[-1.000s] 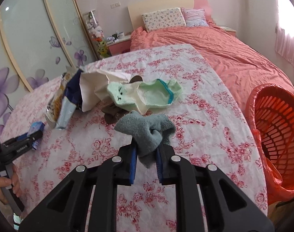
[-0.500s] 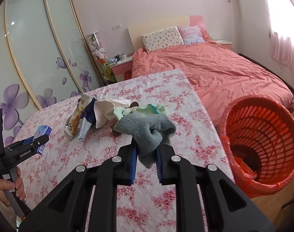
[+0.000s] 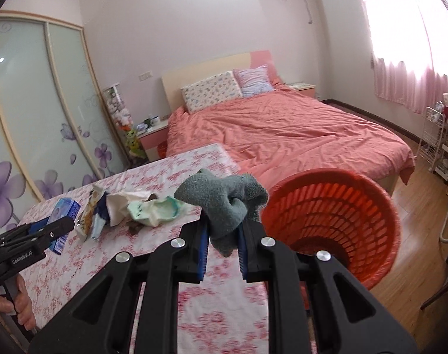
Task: Collect trash
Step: 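Carry the grey sock and tissue pack over the orange basket and release both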
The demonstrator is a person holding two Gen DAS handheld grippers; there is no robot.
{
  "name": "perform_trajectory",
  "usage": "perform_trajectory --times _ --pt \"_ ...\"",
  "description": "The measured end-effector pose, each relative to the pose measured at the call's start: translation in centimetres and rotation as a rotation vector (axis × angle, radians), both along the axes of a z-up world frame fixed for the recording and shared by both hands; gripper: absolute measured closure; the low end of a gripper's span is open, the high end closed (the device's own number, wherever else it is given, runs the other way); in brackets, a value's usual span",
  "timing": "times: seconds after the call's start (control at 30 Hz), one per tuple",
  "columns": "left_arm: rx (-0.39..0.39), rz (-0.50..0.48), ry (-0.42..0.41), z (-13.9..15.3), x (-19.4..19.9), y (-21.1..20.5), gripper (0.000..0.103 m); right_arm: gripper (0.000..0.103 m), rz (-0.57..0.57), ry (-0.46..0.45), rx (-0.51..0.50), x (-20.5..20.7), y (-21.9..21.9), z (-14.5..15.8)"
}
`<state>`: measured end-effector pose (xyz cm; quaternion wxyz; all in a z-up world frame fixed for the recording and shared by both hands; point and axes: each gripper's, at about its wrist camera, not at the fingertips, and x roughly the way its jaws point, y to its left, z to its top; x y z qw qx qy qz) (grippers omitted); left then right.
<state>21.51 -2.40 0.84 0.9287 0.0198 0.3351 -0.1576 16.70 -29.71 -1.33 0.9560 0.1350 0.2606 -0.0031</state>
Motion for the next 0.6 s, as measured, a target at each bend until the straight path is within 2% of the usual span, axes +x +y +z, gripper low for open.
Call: perform_trajectory --times 0.3,0.6 --pt "-0.041 -0.195 0.032 -0.7 1.3 -11.6 0.053 0.086 -0.121 -0.006 0.052 0.0 -6.5 -0.5" --pt "-0.053 -0.327 0.068 -2.8 3.8 -20.0 0.053 0.086 -0.179 -0.011 0.100 1.4 -10.4 -2.2"
